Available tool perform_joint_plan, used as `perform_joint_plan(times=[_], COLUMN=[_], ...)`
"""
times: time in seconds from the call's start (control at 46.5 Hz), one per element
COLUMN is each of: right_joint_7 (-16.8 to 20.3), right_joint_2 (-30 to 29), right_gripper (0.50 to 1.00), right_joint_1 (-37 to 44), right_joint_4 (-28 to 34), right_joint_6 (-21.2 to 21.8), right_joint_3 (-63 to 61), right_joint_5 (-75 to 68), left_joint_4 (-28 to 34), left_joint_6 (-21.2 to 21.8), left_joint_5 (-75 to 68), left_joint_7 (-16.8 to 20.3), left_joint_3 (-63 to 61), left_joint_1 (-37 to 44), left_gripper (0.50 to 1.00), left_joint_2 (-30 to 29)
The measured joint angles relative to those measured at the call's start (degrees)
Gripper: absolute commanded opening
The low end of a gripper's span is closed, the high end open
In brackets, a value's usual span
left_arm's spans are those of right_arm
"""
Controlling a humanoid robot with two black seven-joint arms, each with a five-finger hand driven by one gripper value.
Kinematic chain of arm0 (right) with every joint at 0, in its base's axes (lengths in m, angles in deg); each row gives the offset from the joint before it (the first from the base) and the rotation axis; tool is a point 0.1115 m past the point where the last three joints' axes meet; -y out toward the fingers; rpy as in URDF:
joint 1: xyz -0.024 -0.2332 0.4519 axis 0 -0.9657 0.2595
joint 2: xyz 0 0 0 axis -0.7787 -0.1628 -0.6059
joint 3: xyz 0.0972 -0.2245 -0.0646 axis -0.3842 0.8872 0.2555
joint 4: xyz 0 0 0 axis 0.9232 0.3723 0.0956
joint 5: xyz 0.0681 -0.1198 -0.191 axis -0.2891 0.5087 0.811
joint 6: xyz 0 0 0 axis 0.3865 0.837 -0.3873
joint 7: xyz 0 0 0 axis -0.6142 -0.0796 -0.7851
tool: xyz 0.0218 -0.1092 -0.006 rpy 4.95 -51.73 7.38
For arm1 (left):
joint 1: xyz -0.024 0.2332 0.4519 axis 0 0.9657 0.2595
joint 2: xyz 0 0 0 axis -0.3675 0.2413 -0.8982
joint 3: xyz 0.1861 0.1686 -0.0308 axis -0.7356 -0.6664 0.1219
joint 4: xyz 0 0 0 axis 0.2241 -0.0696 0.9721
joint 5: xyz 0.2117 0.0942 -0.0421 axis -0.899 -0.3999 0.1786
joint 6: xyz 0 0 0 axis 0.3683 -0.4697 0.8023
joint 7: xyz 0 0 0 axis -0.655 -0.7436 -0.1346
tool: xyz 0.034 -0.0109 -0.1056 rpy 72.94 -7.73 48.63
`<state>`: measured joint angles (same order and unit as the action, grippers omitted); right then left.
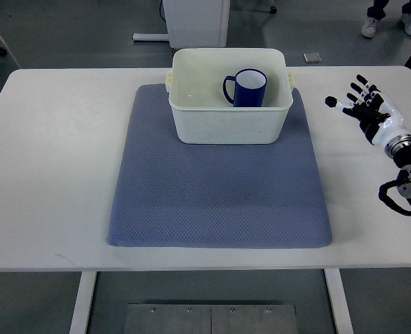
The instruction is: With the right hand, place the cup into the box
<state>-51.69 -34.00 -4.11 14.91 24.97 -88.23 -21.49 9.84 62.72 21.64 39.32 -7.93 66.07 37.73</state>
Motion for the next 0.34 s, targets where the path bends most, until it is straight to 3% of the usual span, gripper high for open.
perform_joint_plan(times=[0.344], right_joint_7=[-0.6], right_joint_2=[-7.1], right_gripper=[1.0], right_joint_1=[-3.0], right_joint_4=[1.6], right_joint_6=[0.1], right_joint_3=[-6.7], right_joint_5=[0.0], left_joint_4=[0.0], left_joint_6=[0.0], left_joint_5=[0.0], left_joint_7=[0.0], left_joint_3=[0.0], left_joint_1=[0.0], left_gripper=[1.0], left_joint_2=[0.0])
